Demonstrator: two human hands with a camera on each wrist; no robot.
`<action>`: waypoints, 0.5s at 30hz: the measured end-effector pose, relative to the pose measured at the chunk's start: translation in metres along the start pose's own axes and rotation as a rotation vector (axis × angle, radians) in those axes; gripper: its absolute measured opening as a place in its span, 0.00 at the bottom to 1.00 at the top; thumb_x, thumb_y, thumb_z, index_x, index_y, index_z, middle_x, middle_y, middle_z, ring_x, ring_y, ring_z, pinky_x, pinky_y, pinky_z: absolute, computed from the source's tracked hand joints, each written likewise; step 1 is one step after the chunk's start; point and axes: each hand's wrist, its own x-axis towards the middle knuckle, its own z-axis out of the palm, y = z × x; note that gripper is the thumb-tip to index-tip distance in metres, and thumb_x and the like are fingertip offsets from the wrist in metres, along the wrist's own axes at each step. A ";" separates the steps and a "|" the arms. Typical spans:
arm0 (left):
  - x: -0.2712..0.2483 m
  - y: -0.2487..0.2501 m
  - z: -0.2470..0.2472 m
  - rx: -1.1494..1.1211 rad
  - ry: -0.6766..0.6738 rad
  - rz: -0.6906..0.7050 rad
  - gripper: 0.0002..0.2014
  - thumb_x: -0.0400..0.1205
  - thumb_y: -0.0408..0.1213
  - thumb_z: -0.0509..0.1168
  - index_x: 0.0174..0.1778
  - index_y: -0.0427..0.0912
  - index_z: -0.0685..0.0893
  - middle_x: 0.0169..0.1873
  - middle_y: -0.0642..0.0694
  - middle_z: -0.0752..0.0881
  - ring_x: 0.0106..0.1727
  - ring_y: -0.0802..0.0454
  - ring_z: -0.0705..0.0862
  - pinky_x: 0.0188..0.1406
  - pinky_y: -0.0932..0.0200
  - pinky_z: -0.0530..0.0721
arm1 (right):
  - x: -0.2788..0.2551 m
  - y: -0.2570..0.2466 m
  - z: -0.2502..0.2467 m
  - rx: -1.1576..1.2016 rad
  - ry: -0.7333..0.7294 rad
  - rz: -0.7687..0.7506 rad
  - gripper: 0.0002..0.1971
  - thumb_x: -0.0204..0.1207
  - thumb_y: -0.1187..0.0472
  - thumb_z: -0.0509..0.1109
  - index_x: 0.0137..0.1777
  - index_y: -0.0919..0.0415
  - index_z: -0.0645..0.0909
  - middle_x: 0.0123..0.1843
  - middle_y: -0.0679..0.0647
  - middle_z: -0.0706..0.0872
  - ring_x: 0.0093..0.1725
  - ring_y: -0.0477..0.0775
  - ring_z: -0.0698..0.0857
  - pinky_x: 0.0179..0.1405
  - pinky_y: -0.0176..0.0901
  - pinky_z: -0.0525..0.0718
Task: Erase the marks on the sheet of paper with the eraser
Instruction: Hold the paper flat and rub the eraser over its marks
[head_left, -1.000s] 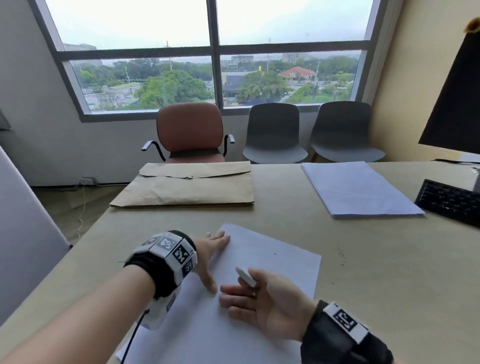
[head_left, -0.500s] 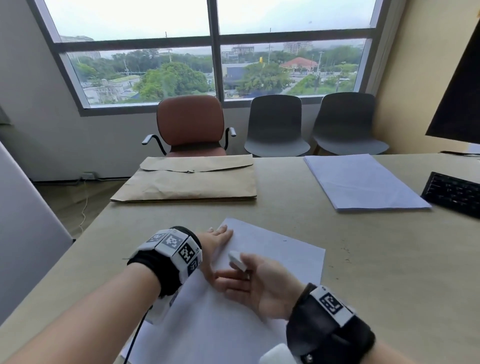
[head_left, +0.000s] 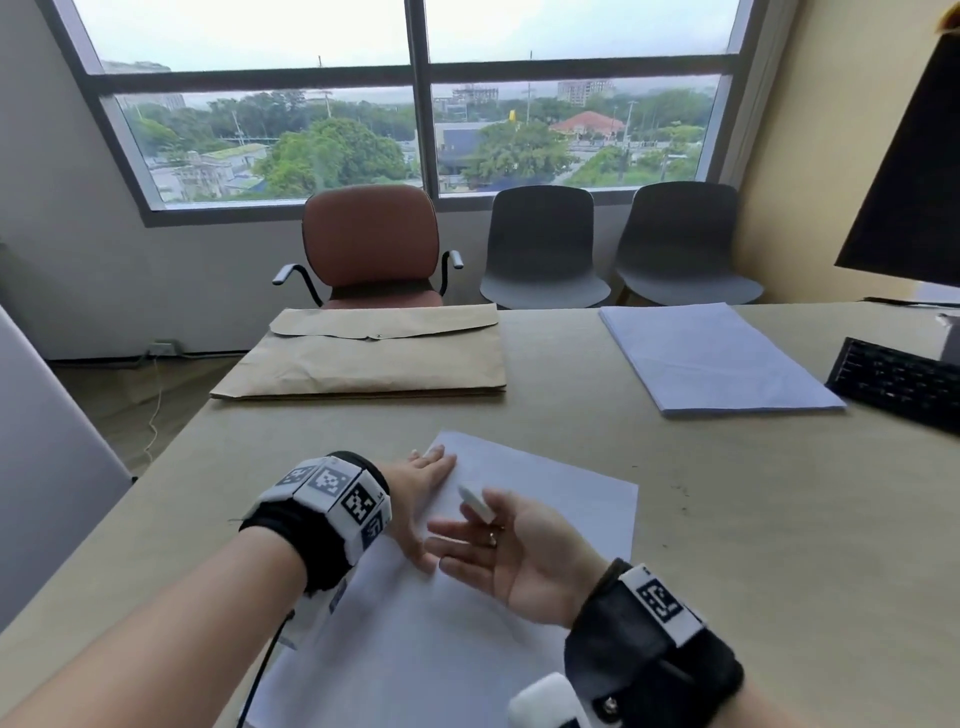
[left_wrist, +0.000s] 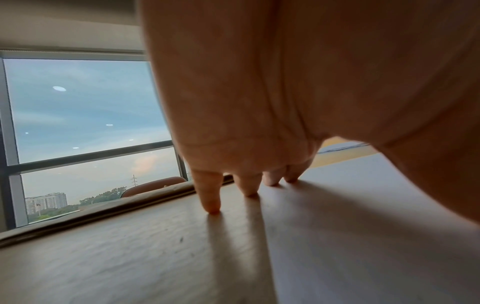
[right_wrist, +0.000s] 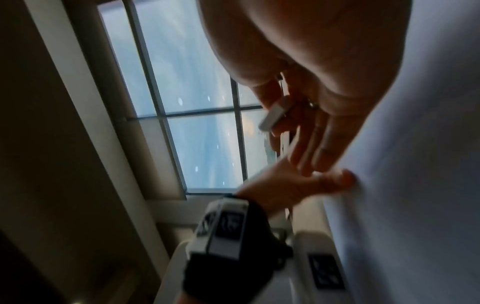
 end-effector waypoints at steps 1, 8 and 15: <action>0.000 0.000 0.001 -0.013 0.005 0.003 0.59 0.73 0.49 0.74 0.82 0.38 0.34 0.83 0.42 0.35 0.84 0.47 0.39 0.80 0.58 0.44 | 0.003 0.002 0.000 -0.016 0.026 0.001 0.16 0.82 0.58 0.55 0.34 0.62 0.75 0.37 0.62 0.86 0.34 0.57 0.87 0.32 0.43 0.86; -0.004 -0.006 0.012 -0.066 0.012 0.003 0.59 0.72 0.53 0.74 0.82 0.43 0.33 0.83 0.47 0.34 0.84 0.50 0.38 0.82 0.53 0.44 | 0.016 -0.064 -0.051 0.288 0.932 -0.753 0.19 0.81 0.57 0.54 0.56 0.68 0.82 0.46 0.54 0.81 0.46 0.54 0.78 0.42 0.41 0.72; -0.013 0.004 0.017 -0.021 0.030 -0.047 0.55 0.75 0.61 0.66 0.83 0.42 0.35 0.83 0.45 0.36 0.84 0.47 0.41 0.83 0.53 0.46 | -0.003 -0.062 -0.039 0.213 0.624 -0.804 0.13 0.83 0.53 0.55 0.47 0.59 0.77 0.40 0.51 0.81 0.38 0.50 0.83 0.37 0.39 0.78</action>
